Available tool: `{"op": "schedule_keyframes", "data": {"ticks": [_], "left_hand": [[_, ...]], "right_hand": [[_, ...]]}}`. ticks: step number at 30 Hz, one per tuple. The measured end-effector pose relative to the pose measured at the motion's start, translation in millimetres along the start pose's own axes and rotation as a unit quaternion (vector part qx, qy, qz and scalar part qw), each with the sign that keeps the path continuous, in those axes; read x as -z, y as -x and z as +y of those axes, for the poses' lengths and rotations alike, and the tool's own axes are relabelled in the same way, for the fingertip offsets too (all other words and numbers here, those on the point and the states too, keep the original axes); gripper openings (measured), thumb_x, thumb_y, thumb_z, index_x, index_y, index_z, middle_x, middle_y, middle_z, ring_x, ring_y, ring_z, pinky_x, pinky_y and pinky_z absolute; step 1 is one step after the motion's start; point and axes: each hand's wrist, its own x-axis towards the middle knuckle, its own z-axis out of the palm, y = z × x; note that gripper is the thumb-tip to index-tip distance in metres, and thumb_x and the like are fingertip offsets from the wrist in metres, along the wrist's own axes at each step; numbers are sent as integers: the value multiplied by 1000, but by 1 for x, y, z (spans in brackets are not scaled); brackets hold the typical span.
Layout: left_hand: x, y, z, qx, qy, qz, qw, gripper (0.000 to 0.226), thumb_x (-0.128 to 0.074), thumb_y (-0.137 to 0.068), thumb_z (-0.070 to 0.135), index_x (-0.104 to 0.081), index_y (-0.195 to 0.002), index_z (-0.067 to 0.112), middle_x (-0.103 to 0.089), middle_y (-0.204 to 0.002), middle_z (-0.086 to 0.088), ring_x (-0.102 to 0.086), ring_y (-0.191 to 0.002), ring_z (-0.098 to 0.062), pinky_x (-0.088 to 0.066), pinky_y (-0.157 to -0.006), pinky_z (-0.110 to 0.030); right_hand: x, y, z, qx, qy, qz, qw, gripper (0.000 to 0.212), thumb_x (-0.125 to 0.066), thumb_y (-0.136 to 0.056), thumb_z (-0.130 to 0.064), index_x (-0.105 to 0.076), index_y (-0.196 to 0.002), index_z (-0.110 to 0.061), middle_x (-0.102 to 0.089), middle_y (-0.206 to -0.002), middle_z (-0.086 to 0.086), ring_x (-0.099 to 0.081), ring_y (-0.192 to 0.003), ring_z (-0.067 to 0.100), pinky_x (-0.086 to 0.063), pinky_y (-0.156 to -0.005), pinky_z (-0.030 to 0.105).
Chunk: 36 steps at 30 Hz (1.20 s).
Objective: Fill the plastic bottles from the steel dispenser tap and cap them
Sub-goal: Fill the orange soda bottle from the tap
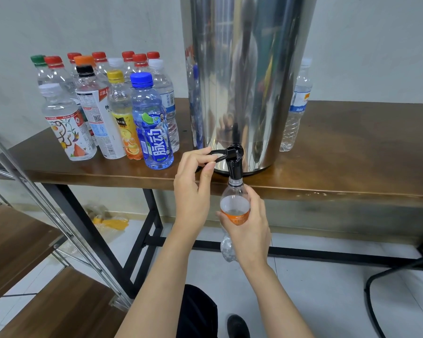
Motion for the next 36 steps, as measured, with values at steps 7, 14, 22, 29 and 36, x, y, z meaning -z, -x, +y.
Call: {"op": "schedule_keyframes", "data": {"ticks": [7,14,22,29,36], "left_hand": [[-2,4,-7,-66,-75,39,994,15,-55,-99,16,-68,-103,20,-62,-115,11,-50,-110,-9,-37,-96,-22],[-4,3,-11,-104,-67,54,991,15,-55,-99,20,-69,-105,20,-59,-107,13,-54,-105,-8,-46,-90,-38],[-4,4,-9,-72,-40,42,996,14,-51,-100,29,-63,-108,31,-55,-106,15,-59,-106,-19,-48,-89,-53],[-4,4,-10,-67,-38,39,996,13,-52,-100,27,-62,-106,31,-55,-107,14,-60,-106,-21,-47,-90,-54],[-3,5,-10,-67,-38,36,996,14,-53,-99,26,-62,-107,32,-55,-106,16,-59,-107,-20,-47,-91,-54]], "right_hand": [[1,0,0,2,-3,1,1000,80,-82,-76,-43,-37,-142,-39,-46,-140,-21,-51,-118,6,-49,-81,31],[1,0,1,5,-2,1,1000,80,-83,-76,-42,-38,-142,-38,-47,-139,-19,-52,-119,8,-49,-80,30],[0,-1,1,6,-5,2,1000,80,-83,-75,-42,-38,-142,-38,-47,-139,-18,-52,-119,8,-49,-80,28],[0,0,2,3,-8,5,1000,81,-83,-75,-42,-38,-142,-38,-48,-138,-18,-52,-118,7,-52,-84,33],[-1,0,2,3,-13,6,1000,81,-83,-75,-41,-39,-142,-39,-48,-138,-19,-52,-118,7,-52,-84,34]]}}
